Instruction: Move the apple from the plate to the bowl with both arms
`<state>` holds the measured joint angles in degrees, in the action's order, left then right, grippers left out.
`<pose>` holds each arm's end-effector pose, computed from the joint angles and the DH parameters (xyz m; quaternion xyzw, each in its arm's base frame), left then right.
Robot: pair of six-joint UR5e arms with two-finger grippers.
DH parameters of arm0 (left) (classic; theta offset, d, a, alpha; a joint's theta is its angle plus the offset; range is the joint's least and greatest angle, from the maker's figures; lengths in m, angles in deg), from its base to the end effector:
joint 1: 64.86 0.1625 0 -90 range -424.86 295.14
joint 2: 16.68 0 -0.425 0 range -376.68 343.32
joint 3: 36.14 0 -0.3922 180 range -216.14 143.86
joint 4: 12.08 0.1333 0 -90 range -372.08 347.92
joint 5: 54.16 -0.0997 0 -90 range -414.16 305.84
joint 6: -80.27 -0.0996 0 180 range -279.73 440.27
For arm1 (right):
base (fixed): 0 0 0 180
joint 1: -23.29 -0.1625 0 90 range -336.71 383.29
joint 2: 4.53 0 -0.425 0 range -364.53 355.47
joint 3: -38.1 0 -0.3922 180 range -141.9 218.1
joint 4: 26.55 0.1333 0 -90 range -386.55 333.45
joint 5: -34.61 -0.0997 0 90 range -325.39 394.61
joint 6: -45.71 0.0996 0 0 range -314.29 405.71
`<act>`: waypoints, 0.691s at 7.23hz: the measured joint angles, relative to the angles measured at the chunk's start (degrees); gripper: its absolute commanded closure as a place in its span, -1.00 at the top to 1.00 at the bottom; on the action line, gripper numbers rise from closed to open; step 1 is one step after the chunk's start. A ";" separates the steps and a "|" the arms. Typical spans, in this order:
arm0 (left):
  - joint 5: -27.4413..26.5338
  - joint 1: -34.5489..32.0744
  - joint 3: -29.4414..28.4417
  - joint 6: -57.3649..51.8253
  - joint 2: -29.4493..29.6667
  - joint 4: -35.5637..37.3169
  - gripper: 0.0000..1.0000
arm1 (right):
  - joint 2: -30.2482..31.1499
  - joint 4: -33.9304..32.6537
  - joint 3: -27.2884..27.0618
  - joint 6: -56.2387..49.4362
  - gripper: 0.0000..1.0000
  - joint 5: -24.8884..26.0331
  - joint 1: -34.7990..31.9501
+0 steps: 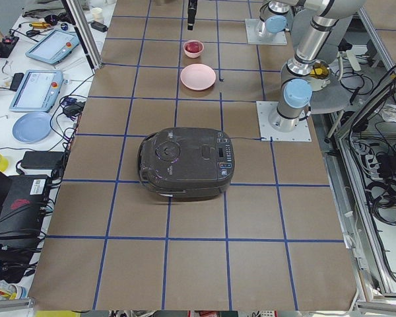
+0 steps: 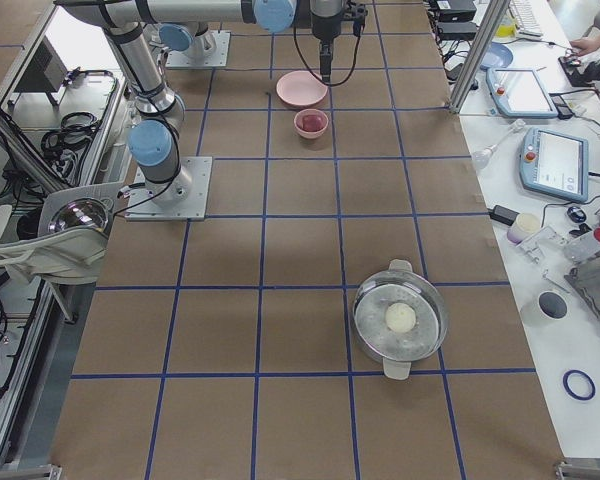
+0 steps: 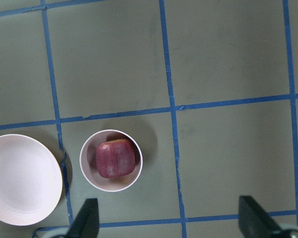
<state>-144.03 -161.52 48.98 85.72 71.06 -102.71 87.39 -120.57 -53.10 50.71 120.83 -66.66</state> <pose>-0.1886 -0.4640 0.5483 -0.0106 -0.9983 0.0563 0.0071 0.1394 -0.4856 0.5014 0.0426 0.9977 -0.0399 0.0347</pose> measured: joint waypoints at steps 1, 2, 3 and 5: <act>-0.46 1.32 0.04 -1.09 -0.59 -0.47 1.00 | -0.09 0.02 -0.06 0.28 1.00 0.10 -0.43; -0.56 1.84 0.18 -1.48 -1.00 -0.74 1.00 | -0.13 0.61 -0.07 1.02 1.00 0.17 -0.59; -0.39 2.01 0.42 -1.61 -1.26 -0.85 1.00 | -0.13 1.62 -0.05 2.53 1.00 0.52 -0.63; -0.03 2.03 0.97 -1.66 -1.53 -0.87 1.00 | -0.17 2.57 -0.03 5.33 1.00 2.61 -0.65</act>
<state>-144.06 -159.49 49.96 84.06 69.53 -103.58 87.23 -118.00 -53.13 56.04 123.45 -67.31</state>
